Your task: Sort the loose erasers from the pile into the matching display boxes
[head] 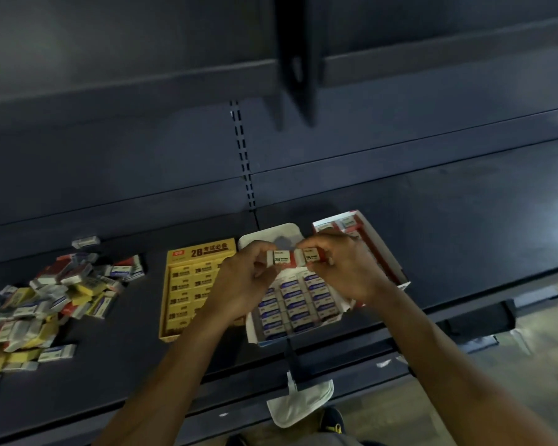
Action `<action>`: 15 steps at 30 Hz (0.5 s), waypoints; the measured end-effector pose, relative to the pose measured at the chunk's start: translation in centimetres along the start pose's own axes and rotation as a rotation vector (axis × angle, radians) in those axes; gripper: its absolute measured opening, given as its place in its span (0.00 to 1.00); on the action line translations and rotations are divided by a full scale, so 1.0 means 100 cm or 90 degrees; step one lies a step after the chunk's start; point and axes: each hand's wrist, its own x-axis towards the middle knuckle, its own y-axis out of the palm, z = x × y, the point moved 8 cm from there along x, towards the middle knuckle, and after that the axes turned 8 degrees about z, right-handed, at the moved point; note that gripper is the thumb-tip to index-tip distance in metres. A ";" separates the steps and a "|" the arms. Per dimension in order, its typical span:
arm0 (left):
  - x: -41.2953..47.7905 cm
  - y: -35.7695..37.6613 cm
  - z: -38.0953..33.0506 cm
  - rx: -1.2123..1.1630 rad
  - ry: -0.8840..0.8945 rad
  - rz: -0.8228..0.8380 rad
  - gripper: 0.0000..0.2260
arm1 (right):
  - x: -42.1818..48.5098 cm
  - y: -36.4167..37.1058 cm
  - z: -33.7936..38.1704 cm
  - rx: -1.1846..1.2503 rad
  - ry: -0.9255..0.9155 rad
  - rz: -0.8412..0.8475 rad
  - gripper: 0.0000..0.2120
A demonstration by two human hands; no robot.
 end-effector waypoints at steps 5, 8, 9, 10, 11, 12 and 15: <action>0.027 0.020 -0.031 0.097 0.041 -0.011 0.14 | -0.003 -0.033 -0.035 -0.113 0.026 -0.030 0.09; 0.040 0.026 -0.052 0.144 0.093 -0.039 0.13 | 0.002 -0.042 -0.055 -0.149 0.029 -0.015 0.11; 0.045 0.028 -0.058 0.159 0.110 -0.054 0.13 | 0.003 -0.045 -0.060 -0.157 0.030 -0.009 0.10; 0.050 0.030 -0.062 0.172 0.116 -0.067 0.13 | 0.003 -0.047 -0.064 -0.162 0.028 -0.004 0.10; 0.054 0.033 -0.065 0.186 0.113 -0.074 0.13 | 0.004 -0.050 -0.067 -0.166 0.026 -0.002 0.10; 0.057 0.035 -0.067 0.198 0.104 -0.078 0.14 | 0.005 -0.050 -0.071 -0.170 0.025 0.003 0.11; 0.065 0.043 -0.069 0.217 0.070 -0.077 0.14 | 0.012 -0.045 -0.081 -0.216 0.027 0.039 0.14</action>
